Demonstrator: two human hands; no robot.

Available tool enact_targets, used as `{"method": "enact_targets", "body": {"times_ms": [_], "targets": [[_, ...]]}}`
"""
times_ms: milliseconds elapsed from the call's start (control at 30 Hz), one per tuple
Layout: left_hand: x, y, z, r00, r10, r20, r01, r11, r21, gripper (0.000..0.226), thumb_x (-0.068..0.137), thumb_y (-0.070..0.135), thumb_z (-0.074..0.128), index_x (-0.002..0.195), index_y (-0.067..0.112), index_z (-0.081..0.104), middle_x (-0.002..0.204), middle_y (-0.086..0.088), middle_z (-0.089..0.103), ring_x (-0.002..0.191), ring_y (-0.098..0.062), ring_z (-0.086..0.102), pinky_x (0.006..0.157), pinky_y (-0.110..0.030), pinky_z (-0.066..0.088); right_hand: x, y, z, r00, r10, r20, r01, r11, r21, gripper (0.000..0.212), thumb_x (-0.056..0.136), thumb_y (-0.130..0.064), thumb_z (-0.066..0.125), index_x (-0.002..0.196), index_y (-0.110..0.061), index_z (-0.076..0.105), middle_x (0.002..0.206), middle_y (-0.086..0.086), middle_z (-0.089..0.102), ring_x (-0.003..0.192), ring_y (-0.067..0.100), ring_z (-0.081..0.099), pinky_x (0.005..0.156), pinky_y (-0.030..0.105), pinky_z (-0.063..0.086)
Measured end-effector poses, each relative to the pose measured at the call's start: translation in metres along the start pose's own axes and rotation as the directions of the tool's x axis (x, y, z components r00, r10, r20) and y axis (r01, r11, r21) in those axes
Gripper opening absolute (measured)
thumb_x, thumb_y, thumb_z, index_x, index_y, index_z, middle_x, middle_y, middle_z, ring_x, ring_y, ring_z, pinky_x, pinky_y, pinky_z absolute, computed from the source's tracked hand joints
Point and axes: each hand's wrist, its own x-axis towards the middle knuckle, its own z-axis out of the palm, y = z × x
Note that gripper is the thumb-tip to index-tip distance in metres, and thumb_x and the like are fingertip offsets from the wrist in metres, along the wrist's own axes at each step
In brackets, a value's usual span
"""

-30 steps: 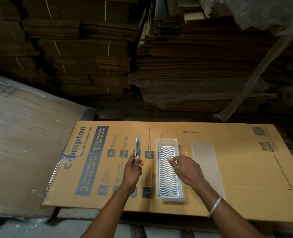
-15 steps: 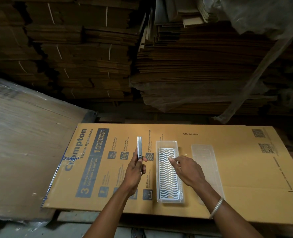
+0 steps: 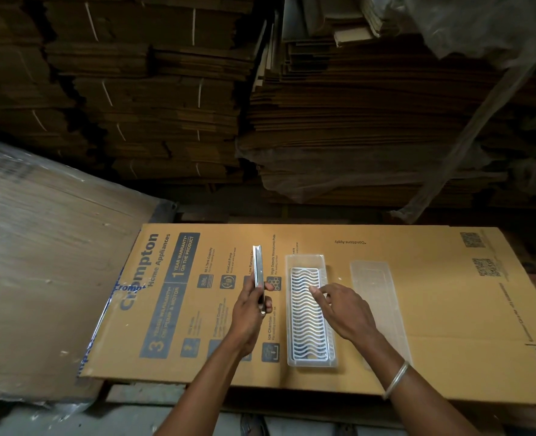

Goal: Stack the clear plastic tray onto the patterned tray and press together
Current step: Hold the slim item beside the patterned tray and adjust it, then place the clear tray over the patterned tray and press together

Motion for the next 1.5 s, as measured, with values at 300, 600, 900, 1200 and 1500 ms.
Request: {"method": "enact_targets", "body": {"times_ms": [300, 600, 900, 1200, 1500], "targets": [[0.004, -0.014, 0.037, 0.986, -0.049, -0.158, 0.102, 0.934, 0.342, 0.031, 0.107, 0.026, 0.046, 0.087, 0.005, 0.055, 0.074, -0.004, 0.060, 0.068, -0.020, 0.057, 0.070, -0.037, 0.050, -0.014, 0.020, -0.004, 0.997, 0.083, -0.005, -0.083, 0.996, 0.032, 0.073, 0.095, -0.077, 0.019, 0.116, -0.028, 0.070, 0.109, -0.011, 0.069, 0.090, 0.008, 0.063, 0.073, 0.033, 0.052], [0.031, -0.021, 0.087, 0.995, -0.094, -0.041, 0.083, 0.501, 0.861, 0.016, 0.090, 0.008, 0.068, 0.076, 0.001, 0.072, 0.071, -0.011, 0.067, 0.072, -0.026, 0.073, 0.060, -0.031, 0.051, -0.026, 0.051, -0.011, 0.976, 0.215, -0.018, -0.213, 0.974, 0.078, 0.073, 0.094, -0.076, 0.020, 0.113, -0.026, 0.071, 0.098, -0.009, 0.069, 0.090, 0.013, 0.064, 0.076, 0.038, 0.053], [0.048, -0.054, 0.109, 0.988, -0.145, -0.046, 0.077, 0.215, 0.974, 0.034, 0.089, 0.002, 0.074, 0.121, 0.002, 0.064, 0.125, -0.016, 0.069, 0.120, -0.030, 0.067, 0.097, -0.036, 0.055, -0.037, 0.079, -0.012, 0.958, 0.287, -0.017, -0.284, 0.955, 0.089, 0.072, 0.096, -0.074, 0.021, 0.112, -0.025, 0.072, 0.096, -0.011, 0.069, 0.088, 0.011, 0.063, 0.070, 0.034, 0.049], [0.045, -0.064, 0.106, 0.999, 0.031, -0.028, 0.020, 0.243, 0.970, 0.029, 0.102, -0.001, 0.043, 0.122, 0.006, 0.062, 0.126, -0.010, 0.067, 0.119, -0.022, 0.066, 0.097, -0.029, 0.052, -0.031, 0.107, -0.003, 0.936, 0.350, 0.025, -0.350, 0.937, -0.003, 0.053, 0.099, -0.064, 0.040, 0.117, -0.023, 0.069, 0.114, -0.008, 0.071, 0.103, 0.014, 0.065, 0.076, 0.033, 0.051], [0.042, -0.071, 0.102, 0.999, 0.053, -0.004, -0.005, 0.173, 0.985, 0.030, 0.103, -0.001, 0.040, 0.124, 0.006, 0.061, 0.127, -0.010, 0.066, 0.119, -0.021, 0.065, 0.098, -0.029, 0.051, -0.025, 0.109, 0.014, 0.815, 0.564, 0.130, -0.526, 0.815, -0.242, 0.106, 0.075, -0.081, 0.062, 0.156, -0.026, 0.021, 0.148, 0.017, 0.029, 0.135, 0.036, 0.034, 0.096, 0.043, 0.049]]}}
